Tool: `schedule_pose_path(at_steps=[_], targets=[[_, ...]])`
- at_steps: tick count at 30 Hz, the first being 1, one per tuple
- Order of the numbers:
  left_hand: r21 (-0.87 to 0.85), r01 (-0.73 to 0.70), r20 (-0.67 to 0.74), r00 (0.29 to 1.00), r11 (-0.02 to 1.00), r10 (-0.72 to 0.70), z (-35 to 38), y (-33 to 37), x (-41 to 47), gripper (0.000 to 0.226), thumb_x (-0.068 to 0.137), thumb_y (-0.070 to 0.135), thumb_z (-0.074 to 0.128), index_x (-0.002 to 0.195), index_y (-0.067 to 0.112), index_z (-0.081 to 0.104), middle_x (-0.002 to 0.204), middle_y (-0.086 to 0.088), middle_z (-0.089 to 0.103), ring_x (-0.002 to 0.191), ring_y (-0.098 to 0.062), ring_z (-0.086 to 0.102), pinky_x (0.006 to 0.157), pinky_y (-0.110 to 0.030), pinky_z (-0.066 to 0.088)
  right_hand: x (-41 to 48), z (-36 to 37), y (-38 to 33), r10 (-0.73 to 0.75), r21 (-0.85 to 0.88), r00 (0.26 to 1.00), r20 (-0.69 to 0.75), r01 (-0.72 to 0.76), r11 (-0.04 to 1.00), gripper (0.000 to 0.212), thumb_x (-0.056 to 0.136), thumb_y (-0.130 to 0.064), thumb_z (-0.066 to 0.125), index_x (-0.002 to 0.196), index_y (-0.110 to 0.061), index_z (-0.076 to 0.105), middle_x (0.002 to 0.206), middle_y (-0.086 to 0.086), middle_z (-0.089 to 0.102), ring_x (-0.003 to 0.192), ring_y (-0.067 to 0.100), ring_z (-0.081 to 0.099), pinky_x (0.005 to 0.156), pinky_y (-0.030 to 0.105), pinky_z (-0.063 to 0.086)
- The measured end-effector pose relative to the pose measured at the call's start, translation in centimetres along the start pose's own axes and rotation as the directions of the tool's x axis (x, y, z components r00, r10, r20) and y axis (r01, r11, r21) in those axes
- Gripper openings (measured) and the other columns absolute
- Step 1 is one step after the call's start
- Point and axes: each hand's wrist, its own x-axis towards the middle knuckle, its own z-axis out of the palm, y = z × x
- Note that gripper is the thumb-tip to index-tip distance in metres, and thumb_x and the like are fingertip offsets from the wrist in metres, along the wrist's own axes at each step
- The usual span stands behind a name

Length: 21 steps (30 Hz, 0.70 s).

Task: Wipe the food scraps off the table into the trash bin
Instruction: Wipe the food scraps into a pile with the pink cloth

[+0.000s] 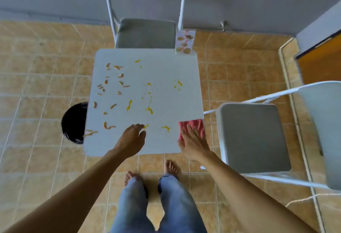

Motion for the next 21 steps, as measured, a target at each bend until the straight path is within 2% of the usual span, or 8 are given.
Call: schedule_pose_path(at_steps=[3, 5, 7, 9, 12, 16, 19, 21], targets=[[-0.073, 0.127, -0.043, 0.990, 0.989, -0.131, 3.8, -2.8, 2.1, 0.043, 0.101, 0.024, 0.042, 0.140, 0.008, 0.050, 0.151, -0.011, 0.044, 0.143, -0.027, 0.034, 0.117, -0.035, 0.026, 3.3, 2.2, 2.2, 0.014, -0.015, 1.000, -0.014, -0.014, 1.000, 0.062, 0.108, -0.044, 0.022, 0.159, -0.036, -0.012, 0.168, 0.006, -0.018, 0.155, 0.032, -0.017, 0.125, 0.058, -0.005], [-0.110, 0.180, -0.074, 0.979, 0.978, -0.188, 6.4, -4.4, 3.4, 0.045, 0.100, 0.023, 0.043, 0.142, 0.007, 0.047, 0.156, -0.014, 0.035, 0.147, -0.027, 0.026, 0.119, -0.036, 0.021, 6.2, 3.5, 4.3, 0.090, 0.105, 0.993, -0.069, -0.083, 0.991, 0.059, 0.107, -0.047, 0.020, 0.157, -0.044, -0.011, 0.168, 0.007, -0.017, 0.155, 0.036, -0.013, 0.125, 0.060, 0.005], [-0.127, 0.225, -0.147, 0.959, 0.966, -0.243, 8.8, -6.2, 4.7, 0.049, 0.100, 0.022, 0.042, 0.146, 0.005, 0.040, 0.160, -0.015, 0.024, 0.150, -0.028, 0.014, 0.121, -0.038, 0.015, 9.2, 5.2, 5.6, 0.207, 0.241, 0.971, -0.124, -0.173, 0.955, 0.057, 0.106, -0.049, 0.018, 0.160, -0.039, 0.002, 0.170, 0.011, -0.008, 0.156, 0.034, -0.004, 0.125, 0.056, 0.013], [-0.141, 0.276, -0.222, 0.927, 0.951, -0.302, 10.6, -7.8, 5.5, 0.053, 0.100, 0.022, 0.041, 0.150, 0.004, 0.031, 0.162, -0.015, 0.016, 0.152, -0.028, 0.007, 0.122, -0.039, 0.011, 11.5, 7.4, 5.6, 0.235, 0.193, 0.942, -0.241, -0.191, 0.962, 0.064, 0.101, -0.048, 0.015, 0.161, -0.027, 0.019, 0.168, 0.022, 0.003, 0.156, 0.039, 0.002, 0.126, 0.055, 0.010], [-0.155, 0.262, -0.345, 0.889, 0.953, -0.300, 12.9, -10.2, 6.5, 0.056, 0.101, 0.021, 0.038, 0.151, 0.002, 0.025, 0.162, -0.015, 0.014, 0.152, -0.028, 0.005, 0.121, -0.044, 0.012, 13.1, 11.2, 4.4, -0.009, 0.007, 0.928, -0.373, 0.012, 1.000, 0.068, 0.099, -0.049, 0.020, 0.158, -0.017, 0.029, 0.165, 0.029, 0.009, 0.152, 0.051, 0.003, 0.124, 0.060, 0.006], [-0.166, 0.277, -0.426, 0.846, 0.946, -0.322, 15.4, -12.4, 7.6, 0.060, 0.098, 0.025, 0.030, 0.154, 0.007, 0.019, 0.164, -0.010, 0.011, 0.152, -0.025, 0.004, 0.121, -0.048, 0.006, 13.7, 12.9, 3.3, -0.563, -0.356, 0.810, -0.164, 0.484, 0.800, 0.056, 0.104, -0.053, 0.023, 0.158, -0.039, 0.021, 0.170, 0.008, 0.000, 0.156, 0.032, -0.009, 0.126, 0.048, -0.005], [-0.116, 0.301, -0.454, 0.832, 0.947, -0.320, 17.2, -13.0, 8.1, 0.061, 0.099, 0.030, 0.020, 0.156, 0.009, 0.008, 0.165, -0.006, 0.001, 0.152, -0.021, -0.005, 0.122, -0.049, -0.003, 16.6, 10.3, 4.6, -0.693, -0.542, 0.709, -0.128, 0.536, 0.648, 0.051, 0.104, -0.052, 0.029, 0.155, -0.047, 0.026, 0.170, -0.002, 0.010, 0.157, 0.024, 0.004, 0.125, 0.053, 0.007], [-0.091, 0.313, -0.476, 0.820, 0.945, -0.317, 18.1, -13.4, 8.3, 0.060, 0.101, 0.032, 0.017, 0.156, 0.010, 0.004, 0.165, -0.004, -0.004, 0.152, -0.018, -0.009, 0.122, -0.049, -0.004, 18.4, 9.3, 5.3, -0.646, -0.518, 0.716, -0.266, 0.459, 0.722, 0.051, 0.103, -0.046, 0.035, 0.154, -0.044, 0.032, 0.169, 0.000, 0.018, 0.156, 0.026, 0.013, 0.123, 0.057, 0.015]])
